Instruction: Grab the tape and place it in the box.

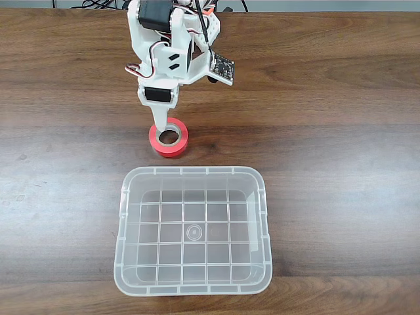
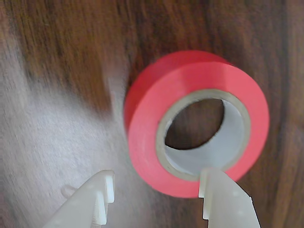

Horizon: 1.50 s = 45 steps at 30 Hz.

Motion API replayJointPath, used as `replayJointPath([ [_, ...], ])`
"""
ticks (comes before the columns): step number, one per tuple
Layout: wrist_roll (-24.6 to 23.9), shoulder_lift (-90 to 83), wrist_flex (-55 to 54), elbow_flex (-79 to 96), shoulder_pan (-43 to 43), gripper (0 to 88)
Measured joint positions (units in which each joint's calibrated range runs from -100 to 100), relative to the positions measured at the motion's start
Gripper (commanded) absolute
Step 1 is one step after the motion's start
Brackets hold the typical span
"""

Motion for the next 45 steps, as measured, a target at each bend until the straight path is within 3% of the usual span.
replayJointPath([
  [8, 0.9, 3.1, -5.2, 2.9, 0.0, 17.1],
  [14, 1.6, 8.2, -6.8, 2.6, 0.0, 1.9],
  [33, 2.6, 8.6, -6.6, 1.4, 0.1, 1.7],
  [45, 2.1, -2.0, 12.6, -14.2, -0.1, 1.7],
])
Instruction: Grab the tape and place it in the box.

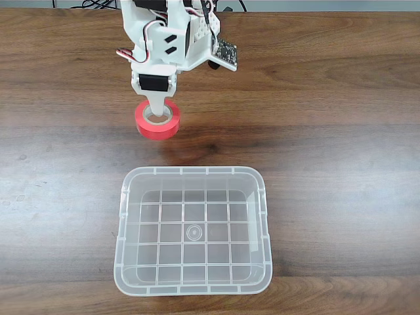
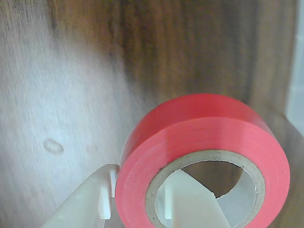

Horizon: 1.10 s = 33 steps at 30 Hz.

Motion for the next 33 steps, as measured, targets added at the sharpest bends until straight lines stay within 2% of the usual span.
replayJointPath([
  [10, -1.0, -8.7, 12.5, -11.5, -4.7, 1.7],
  [23, -2.1, -8.9, 13.8, -15.9, -8.6, 1.7],
  [27, -3.7, -4.4, 13.8, -23.5, -10.6, 1.7],
  [33, -5.3, 11.7, 12.0, -39.1, -10.6, 1.7],
])
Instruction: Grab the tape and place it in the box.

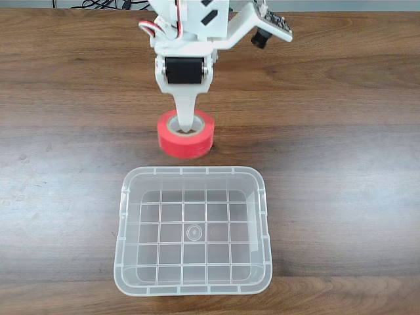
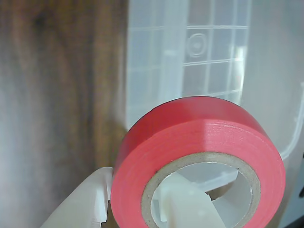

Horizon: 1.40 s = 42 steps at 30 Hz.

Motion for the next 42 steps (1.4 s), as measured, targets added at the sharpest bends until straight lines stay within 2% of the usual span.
replayJointPath([
  [15, -0.2, 41.9, -2.2, -38.6, -2.3, 2.0],
  [17, -0.2, 44.8, -2.2, -41.8, -3.2, 5.4],
  [21, -0.2, 47.6, -2.2, -44.6, -4.0, 12.1],
  [42, -0.2, 48.0, -2.2, -46.4, -4.0, 10.7],
])
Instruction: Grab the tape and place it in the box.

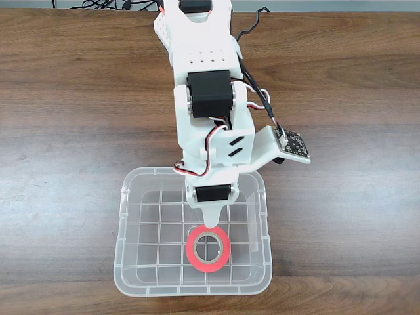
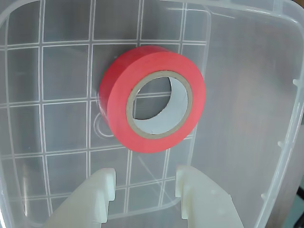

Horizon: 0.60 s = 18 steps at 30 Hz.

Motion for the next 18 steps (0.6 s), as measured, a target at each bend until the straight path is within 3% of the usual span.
replayJointPath([
  [4, 0.0, 0.1, 2.3, -0.9, 0.0, 1.1],
  [18, -1.7, -12.6, 19.7, -1.4, 0.0, 1.3],
])
